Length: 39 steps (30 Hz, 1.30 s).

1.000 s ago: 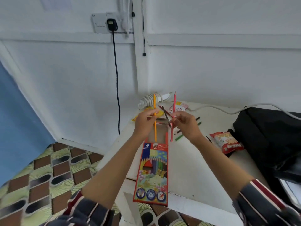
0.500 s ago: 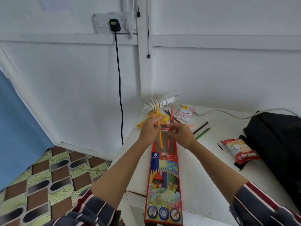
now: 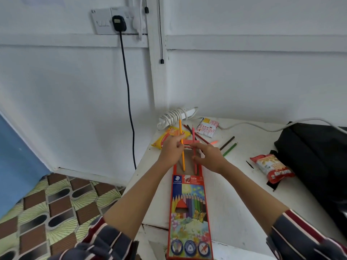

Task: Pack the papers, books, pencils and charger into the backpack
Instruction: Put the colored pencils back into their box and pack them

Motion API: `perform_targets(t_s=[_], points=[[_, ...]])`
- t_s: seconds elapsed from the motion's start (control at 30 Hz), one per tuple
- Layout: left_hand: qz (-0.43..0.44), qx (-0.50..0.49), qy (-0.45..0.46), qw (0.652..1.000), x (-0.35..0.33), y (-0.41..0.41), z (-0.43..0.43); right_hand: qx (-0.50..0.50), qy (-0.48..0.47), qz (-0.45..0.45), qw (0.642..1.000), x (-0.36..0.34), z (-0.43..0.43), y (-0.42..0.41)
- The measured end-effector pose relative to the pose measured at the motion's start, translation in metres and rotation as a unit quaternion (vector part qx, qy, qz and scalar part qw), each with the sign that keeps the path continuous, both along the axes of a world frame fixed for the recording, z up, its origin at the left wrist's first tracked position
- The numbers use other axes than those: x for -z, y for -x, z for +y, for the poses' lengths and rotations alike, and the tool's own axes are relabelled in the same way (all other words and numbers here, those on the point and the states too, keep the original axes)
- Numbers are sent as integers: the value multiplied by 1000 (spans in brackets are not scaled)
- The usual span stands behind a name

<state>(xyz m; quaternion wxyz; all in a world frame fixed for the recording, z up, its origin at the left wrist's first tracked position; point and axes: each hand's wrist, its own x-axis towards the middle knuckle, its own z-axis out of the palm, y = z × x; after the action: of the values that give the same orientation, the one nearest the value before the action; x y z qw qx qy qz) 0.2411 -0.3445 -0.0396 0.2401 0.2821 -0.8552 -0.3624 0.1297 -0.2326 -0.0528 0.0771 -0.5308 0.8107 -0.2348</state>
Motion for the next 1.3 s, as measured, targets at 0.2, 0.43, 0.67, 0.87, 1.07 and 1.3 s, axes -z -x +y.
perform_targets(t_s=[0.2,0.43,0.67,0.87,1.07,1.3], points=[[5,15,-7,1000,-3,3,-2,-28,-25,3,999,2,13,2],[54,27,-59,996,-3,9,0,-20,-34,11,999,5,19,0],[31,55,-50,997,1,11,5,-4,-110,12,994,11,13,9],[-19,52,-46,997,7,12,4,-14,-130,81,988,12,12,11],[-46,53,-26,997,3,9,8,-42,-151,101,982,4,20,10],[-56,60,-19,996,5,11,8,-71,-186,93,976,-3,35,10]])
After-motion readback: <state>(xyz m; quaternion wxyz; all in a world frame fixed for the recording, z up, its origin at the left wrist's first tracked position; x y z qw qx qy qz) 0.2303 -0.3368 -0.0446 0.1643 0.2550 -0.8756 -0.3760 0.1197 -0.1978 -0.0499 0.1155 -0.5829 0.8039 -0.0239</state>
